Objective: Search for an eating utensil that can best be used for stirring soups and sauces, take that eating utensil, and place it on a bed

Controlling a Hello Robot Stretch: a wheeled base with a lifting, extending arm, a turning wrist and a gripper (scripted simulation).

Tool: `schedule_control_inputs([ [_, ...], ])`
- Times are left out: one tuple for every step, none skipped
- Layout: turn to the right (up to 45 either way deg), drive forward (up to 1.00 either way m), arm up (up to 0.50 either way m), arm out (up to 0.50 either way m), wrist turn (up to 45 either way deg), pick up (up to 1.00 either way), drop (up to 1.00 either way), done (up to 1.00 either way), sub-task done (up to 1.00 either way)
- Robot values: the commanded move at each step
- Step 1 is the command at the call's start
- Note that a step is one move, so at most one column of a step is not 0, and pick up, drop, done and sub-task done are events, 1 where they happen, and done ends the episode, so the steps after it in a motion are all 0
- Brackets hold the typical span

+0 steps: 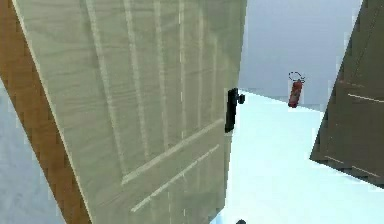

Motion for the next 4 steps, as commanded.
schedule_control_inputs([
  [30.0,0.00,0.00,0.00,0.0,0.00,0.00,0.00,0.00],
  [3.0,0.00,0.00,0.00,0.0,0.00,0.00,0.00,0.00],
  [0.0,1.00,0.00,0.00,0.0,0.00,0.00,0.00,0.00],
  [-3.0,0.00,0.00,0.00,0.0,0.00,0.00,0.00,0.00],
])
